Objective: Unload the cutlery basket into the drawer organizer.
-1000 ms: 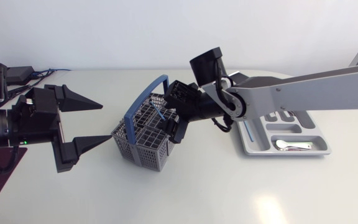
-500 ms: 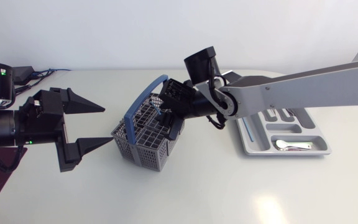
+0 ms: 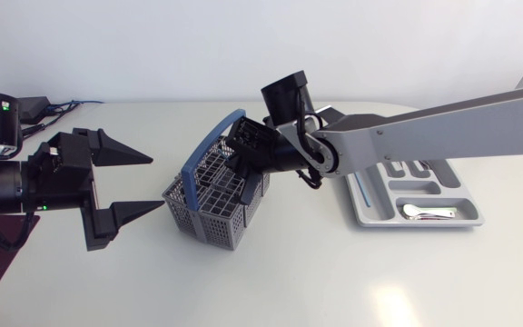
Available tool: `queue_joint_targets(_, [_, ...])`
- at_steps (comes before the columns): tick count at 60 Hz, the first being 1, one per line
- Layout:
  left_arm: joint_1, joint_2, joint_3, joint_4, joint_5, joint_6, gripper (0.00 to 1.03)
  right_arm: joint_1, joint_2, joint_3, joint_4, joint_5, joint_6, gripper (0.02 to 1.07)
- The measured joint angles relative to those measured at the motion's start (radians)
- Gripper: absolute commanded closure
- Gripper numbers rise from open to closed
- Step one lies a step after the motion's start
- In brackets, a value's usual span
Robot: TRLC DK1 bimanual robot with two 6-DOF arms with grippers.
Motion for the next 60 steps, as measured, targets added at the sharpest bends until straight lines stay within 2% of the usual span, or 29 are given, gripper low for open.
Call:
queue_joint_targets(26, [0.0,0.0,-0.012,0.003,0.0,0.0,0.04,0.019,-0.116,-0.111,0.078,0.013,0.0,1.01])
queue_joint_targets(60, [0.0,-0.01,-0.03,0.003,0.0,0.0,0.05,0.098,-0.31,-0.15,0.08,0.013,0.031,1.01])
